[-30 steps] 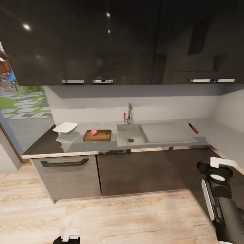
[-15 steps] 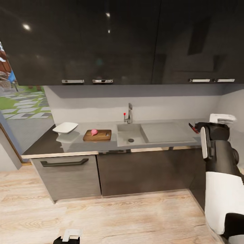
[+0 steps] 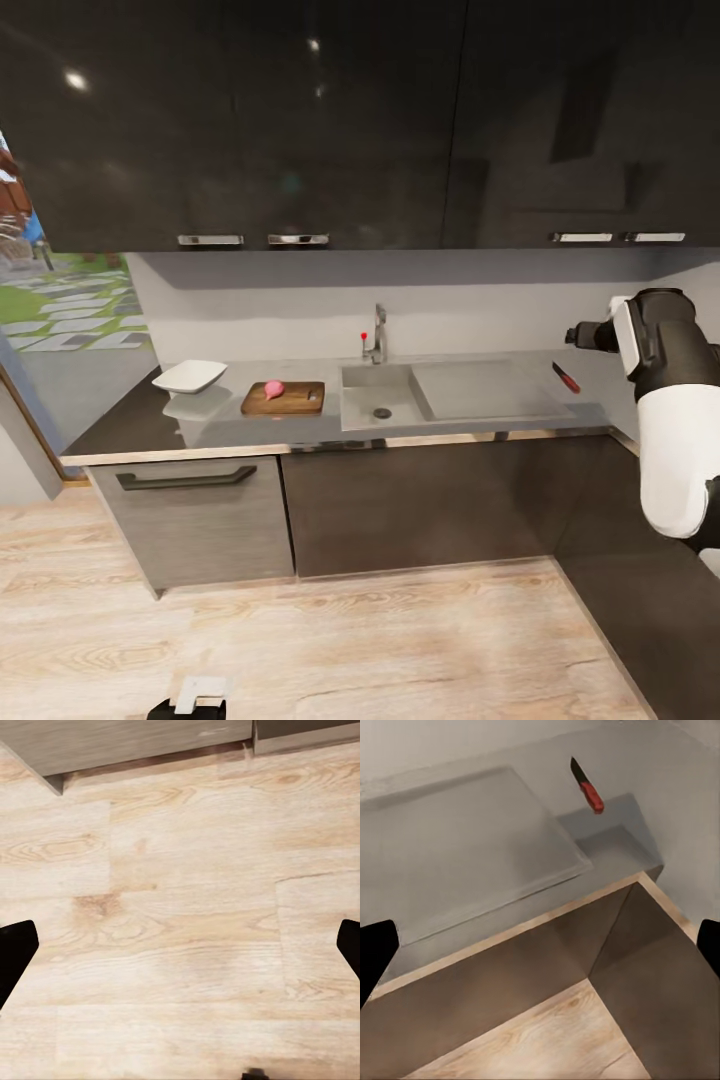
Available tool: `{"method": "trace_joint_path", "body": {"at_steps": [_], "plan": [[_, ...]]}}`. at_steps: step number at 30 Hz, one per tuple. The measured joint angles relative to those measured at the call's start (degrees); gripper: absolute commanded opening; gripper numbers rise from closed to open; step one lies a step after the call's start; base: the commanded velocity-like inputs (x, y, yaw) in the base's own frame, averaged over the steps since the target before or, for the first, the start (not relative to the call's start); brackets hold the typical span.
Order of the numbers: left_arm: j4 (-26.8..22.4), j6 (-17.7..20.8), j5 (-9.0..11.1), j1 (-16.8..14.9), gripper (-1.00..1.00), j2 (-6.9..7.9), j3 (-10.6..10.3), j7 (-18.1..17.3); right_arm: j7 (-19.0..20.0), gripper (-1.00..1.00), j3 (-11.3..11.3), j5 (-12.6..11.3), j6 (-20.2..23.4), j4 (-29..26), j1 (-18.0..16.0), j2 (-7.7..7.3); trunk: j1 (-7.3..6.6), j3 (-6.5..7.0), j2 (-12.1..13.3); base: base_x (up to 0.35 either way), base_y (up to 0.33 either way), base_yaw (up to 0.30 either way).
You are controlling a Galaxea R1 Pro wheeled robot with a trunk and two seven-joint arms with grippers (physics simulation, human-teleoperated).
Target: In the kitchen, take the Vidalia onion out of the sink, dice it on the chopping board with the paring knife, put the diced onion into the bowl on the countertop, then place both the paring knife and the chopping board into the sink.
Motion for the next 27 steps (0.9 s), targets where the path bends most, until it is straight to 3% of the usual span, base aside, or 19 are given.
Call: {"method": "trace_joint_path", "body": {"at_steps": [6,8,11,13,17,22,27], "plan": [[0.0,0.0,0.0,0.0,1.00,0.04,0.0,0.0,1.7,1.00,1.2,-0.1,0.0,1.2,-1.3,-0.18,0.00,0.00,0.0,0.011,-0.014,0.000],[0.0,3.8,0.0,0.0,1.00,0.05,0.0,-0.1,5.0,1.00,2.2,-0.2,0.0,1.4,-1.4,-0.85,-0.01,0.00,0.0,0.096,-0.095,0.000],[-0.1,9.2,0.0,0.0,1.00,0.05,0.0,-0.4,6.9,1.00,2.6,-0.3,0.0,1.5,-1.4,-1.91,-0.01,0.00,0.0,0.116,-0.111,0.000],[0.0,10.7,0.0,0.4,1.00,0.06,0.0,-0.5,7.3,1.00,2.7,-0.4,0.0,1.6,-1.4,-2.19,-0.01,-0.01,0.0,0.074,-0.084,0.000],[0.0,11.4,0.0,4.2,1.00,0.07,0.0,-0.6,7.5,1.00,2.8,-0.4,0.0,1.6,-1.4,-2.30,0.00,-0.01,0.0,0.022,-0.026,0.000],[0.0,11.5,0.0,9.6,1.00,2.77,0.0,-2.0,7.6,1.00,2.8,-0.4,0.0,1.9,-1.4,-2.45,0.00,-0.01,0.0,0.003,-0.003,0.000],[0.0,11.5,0.0,11.8,1.00,4.10,0.0,-5.6,7.6,1.00,2.9,-0.4,0.0,2.1,-1.4,-2.48,0.00,-0.01,0.0,0.000,0.000,0.000]]}}
